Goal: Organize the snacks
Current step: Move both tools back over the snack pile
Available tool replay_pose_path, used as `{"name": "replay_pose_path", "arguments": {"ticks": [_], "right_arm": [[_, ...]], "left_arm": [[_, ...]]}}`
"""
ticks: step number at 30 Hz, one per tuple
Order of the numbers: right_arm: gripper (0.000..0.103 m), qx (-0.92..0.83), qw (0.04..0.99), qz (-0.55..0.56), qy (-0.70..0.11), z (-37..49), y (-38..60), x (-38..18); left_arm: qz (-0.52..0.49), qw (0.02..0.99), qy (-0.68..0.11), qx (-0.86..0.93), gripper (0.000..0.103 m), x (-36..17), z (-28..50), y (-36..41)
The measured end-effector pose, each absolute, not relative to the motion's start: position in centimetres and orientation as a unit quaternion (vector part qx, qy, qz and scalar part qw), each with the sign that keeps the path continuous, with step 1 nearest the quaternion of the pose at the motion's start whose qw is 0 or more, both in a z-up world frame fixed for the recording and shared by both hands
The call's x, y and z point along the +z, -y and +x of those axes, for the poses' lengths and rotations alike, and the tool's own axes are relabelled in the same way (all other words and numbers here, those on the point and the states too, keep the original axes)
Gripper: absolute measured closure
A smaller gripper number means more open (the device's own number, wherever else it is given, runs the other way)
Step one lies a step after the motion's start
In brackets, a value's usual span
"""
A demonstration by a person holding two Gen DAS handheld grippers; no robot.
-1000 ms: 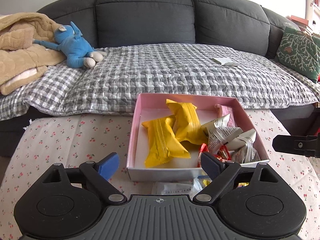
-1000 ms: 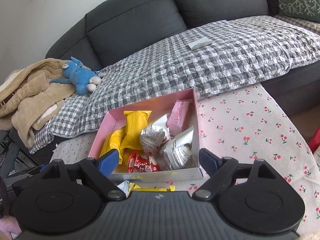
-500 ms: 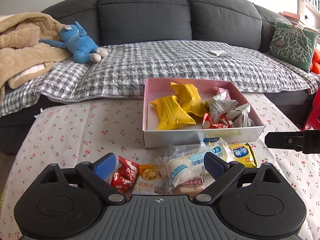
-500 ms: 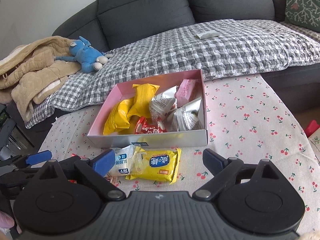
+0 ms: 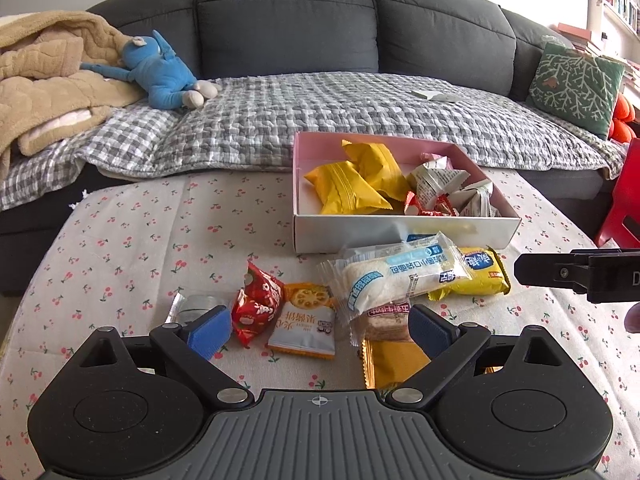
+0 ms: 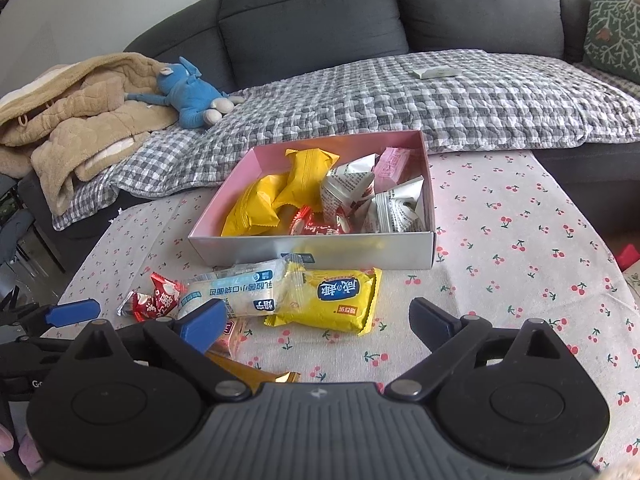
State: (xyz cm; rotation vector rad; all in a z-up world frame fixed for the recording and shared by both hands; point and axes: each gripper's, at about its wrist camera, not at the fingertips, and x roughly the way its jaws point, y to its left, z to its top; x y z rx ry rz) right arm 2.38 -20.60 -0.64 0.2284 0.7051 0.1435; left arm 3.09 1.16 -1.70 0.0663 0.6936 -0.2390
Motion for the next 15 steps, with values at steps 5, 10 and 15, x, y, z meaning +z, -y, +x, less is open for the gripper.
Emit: {"name": "replay_pose_path", "arguments": {"ticks": [5, 10, 15], "right_arm": [[0.004, 0.076, 0.933, 0.085, -0.341, 1.7, 20.1, -1.3], [0.004, 0.077, 0.932, 0.046, -0.35, 1.2, 19.3, -2.5], [0.004, 0.09, 0.927, 0.019, -0.365, 0.9, 18.4, -3.7]], "left_arm": [[0.027, 0.931, -0.345, -0.117, 0.006, -2.4, 2.4, -1.7], [0.043, 0.928, -0.349, -0.122, 0.006, -3.5, 2.0, -1.9], [0.084, 0.924, -0.345, -0.144, 0.006, -4.7, 1.7, -1.1]]}}
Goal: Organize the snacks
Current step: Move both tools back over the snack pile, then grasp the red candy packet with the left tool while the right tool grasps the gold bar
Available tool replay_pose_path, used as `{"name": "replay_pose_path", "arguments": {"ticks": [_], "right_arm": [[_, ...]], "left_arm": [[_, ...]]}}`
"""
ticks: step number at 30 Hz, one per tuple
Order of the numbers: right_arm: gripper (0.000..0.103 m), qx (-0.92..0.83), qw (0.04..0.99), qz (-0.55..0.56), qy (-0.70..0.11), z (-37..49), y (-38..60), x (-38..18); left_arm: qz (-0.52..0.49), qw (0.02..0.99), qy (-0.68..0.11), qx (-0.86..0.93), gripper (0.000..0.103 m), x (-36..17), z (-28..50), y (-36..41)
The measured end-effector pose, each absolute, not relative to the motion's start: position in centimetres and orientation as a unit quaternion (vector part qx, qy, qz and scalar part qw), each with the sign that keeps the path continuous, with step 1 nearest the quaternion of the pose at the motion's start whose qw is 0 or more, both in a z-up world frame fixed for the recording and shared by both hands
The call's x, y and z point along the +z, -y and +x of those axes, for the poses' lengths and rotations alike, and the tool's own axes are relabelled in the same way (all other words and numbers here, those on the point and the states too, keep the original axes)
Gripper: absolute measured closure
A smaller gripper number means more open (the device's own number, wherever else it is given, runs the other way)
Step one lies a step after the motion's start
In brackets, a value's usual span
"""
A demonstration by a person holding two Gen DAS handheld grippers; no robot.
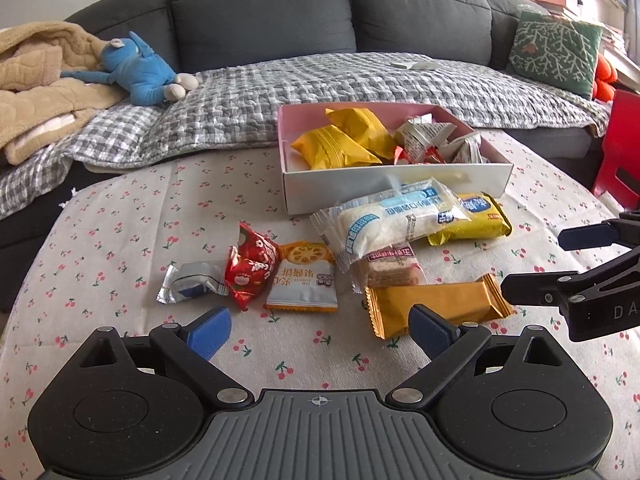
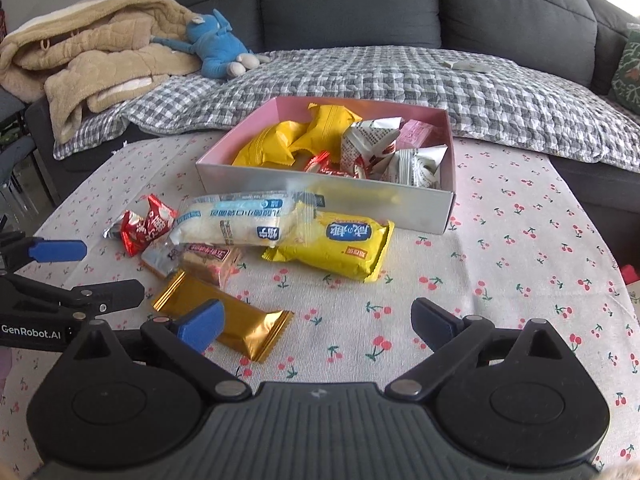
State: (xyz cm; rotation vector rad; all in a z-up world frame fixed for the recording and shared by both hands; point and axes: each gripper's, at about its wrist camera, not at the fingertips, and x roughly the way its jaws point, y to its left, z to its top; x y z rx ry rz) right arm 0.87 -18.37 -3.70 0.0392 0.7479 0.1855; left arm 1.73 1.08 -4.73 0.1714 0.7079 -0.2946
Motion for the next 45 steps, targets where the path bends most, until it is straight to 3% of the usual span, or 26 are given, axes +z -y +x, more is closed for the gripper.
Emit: {"name": "replay_pose_path", "arguments": {"ticks": [13, 18, 28, 31, 38, 45], "right_arm": [[0.007, 0.157, 0.917, -0.04, -0.365, 1.4, 16.0, -4.7], [0.013, 0.178, 0.913, -0.07, -0.361, 2.2, 14.9, -5.0], [0.025, 0.211, 0.907, -0.078, -0.355, 3.3, 13.4, -5.1], [0.032, 0.224, 0.901, -0.086, -0.361, 3.2, 12.9, -5.4], [0.051, 0.238, 0.895, -0.089, -0.368, 2.8, 12.5, -5.2], [0.069, 0.248, 0.891, -0.096, -0.367, 2.1, 12.2, -5.0]], "left_arm": [[0.097, 0.924, -0.351, -0.12, 0.006, -5.5, 4.5, -2.8], [0.123, 0.929, -0.323, -0.132, 0.01, -5.5, 6.4, -4.1], [0.096, 0.919, -0.352, -0.151, 0.053, -6.2, 9.4, -4.0], [0.08, 0.918, -0.36, -0.149, 0.055, -6.4, 10.1, -4.1], [0.04, 0.914, -0.379, -0.141, 0.071, -6.3, 10.6, -4.6], [0.031, 0.914, -0.385, -0.128, 0.076, -6.2, 10.1, -4.8]]}}
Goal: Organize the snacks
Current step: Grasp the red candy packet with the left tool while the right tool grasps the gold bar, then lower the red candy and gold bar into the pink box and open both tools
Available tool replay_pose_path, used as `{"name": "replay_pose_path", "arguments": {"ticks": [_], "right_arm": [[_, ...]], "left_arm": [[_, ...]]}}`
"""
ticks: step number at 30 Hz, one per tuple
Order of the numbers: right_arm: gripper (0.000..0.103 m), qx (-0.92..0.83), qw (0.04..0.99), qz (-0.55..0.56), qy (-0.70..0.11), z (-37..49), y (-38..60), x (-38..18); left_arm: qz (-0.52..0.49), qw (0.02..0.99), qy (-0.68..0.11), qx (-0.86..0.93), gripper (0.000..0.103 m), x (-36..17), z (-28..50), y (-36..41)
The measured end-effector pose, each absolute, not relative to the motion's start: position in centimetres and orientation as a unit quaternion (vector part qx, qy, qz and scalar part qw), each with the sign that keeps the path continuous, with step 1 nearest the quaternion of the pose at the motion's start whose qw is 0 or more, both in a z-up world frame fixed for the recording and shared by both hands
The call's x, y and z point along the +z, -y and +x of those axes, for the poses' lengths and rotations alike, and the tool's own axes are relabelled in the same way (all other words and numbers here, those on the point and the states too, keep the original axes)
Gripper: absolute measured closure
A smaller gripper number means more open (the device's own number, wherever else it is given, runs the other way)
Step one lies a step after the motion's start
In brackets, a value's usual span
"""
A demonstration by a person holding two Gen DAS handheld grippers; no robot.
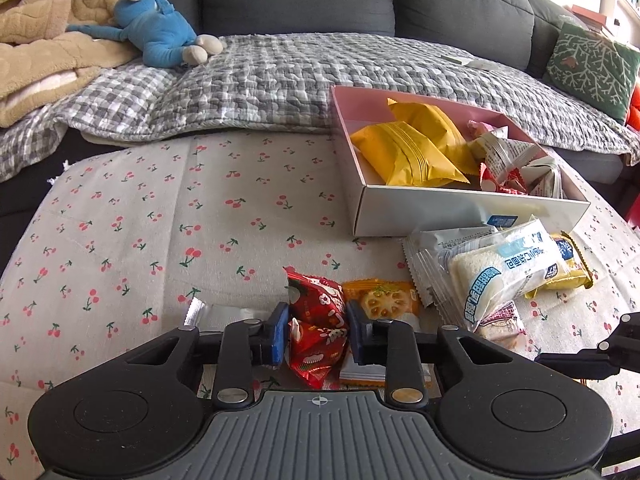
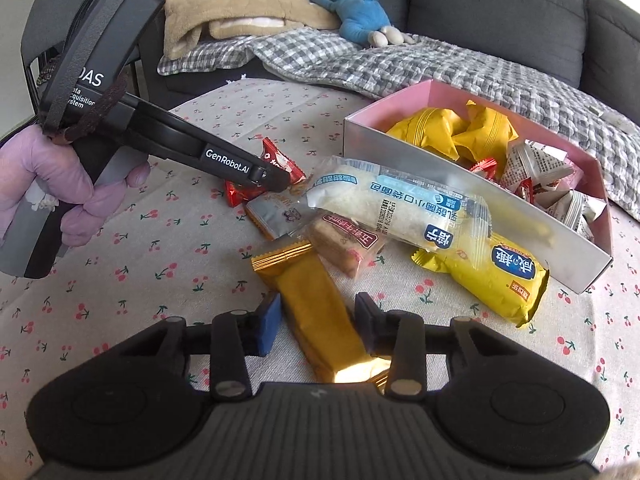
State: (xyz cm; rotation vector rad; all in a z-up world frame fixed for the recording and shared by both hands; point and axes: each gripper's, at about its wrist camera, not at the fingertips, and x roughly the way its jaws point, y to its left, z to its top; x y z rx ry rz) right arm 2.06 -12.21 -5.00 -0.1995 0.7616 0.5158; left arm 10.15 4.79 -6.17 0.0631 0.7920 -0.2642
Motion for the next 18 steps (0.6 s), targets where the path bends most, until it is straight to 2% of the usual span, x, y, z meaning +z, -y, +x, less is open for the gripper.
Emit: {"name": "replay_pose_path", "arguments": {"ticks": [18], "right_arm": [[0.077, 0.251, 0.887, -0.088, -0.376, 1.1, 12.2, -4.4]], "left_arm": [[0.005, 0.914, -0.385, -0.132, 0.078, -5.1, 7.6, -5.9]]}}
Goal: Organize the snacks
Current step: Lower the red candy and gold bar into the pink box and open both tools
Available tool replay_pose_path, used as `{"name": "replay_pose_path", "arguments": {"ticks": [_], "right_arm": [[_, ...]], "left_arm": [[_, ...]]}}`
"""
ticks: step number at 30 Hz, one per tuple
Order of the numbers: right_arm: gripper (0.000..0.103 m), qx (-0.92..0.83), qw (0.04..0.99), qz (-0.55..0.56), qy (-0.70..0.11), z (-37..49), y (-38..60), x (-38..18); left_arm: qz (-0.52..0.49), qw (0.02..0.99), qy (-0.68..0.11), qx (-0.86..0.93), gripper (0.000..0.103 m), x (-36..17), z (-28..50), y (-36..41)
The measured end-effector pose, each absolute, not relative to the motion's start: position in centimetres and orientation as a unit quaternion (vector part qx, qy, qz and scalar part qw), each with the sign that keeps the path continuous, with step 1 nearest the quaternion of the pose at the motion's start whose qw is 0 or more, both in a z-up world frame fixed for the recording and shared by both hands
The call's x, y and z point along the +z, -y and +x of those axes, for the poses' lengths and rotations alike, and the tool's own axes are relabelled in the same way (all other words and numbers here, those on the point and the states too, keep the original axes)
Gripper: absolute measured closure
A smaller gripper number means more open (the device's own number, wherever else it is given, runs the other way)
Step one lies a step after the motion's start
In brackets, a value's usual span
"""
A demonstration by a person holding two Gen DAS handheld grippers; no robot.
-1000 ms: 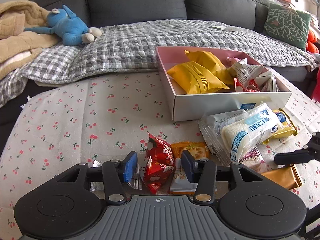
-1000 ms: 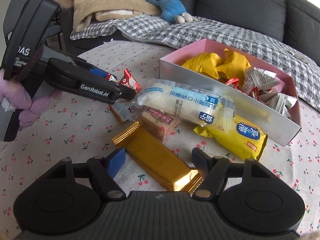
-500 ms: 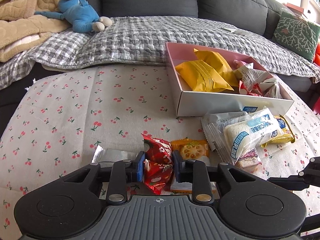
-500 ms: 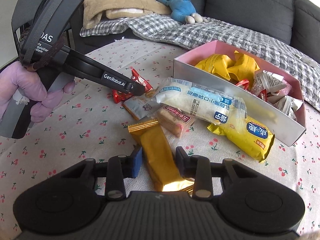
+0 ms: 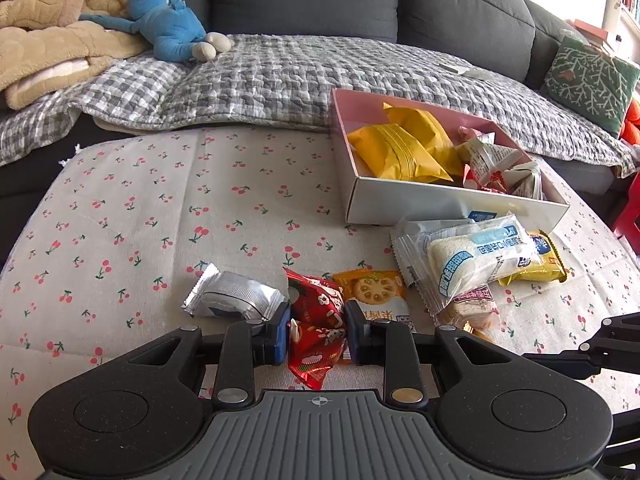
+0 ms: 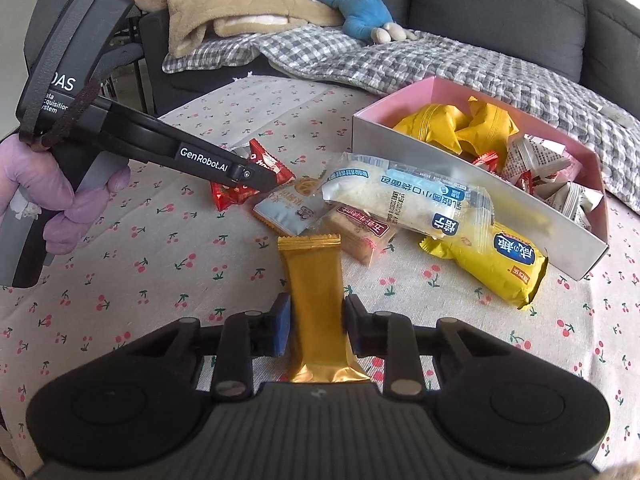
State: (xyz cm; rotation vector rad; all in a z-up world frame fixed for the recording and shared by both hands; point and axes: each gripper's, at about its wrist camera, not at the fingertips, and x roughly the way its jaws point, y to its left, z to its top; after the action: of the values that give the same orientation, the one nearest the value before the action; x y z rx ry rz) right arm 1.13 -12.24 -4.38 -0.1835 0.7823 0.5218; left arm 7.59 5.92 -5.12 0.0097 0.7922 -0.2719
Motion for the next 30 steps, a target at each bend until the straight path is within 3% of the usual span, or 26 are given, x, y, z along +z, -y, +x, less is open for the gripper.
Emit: {"name": "replay_pose_path", "arguments": {"ticks": [30], "right_arm": [[0.077, 0.196, 0.929, 0.001, -0.315, 3.3, 16.8, 0.5]], "left_arm": [[-0.019, 0.927, -0.342, -0.15, 0.078, -1.0, 7.2, -3.8]]}}
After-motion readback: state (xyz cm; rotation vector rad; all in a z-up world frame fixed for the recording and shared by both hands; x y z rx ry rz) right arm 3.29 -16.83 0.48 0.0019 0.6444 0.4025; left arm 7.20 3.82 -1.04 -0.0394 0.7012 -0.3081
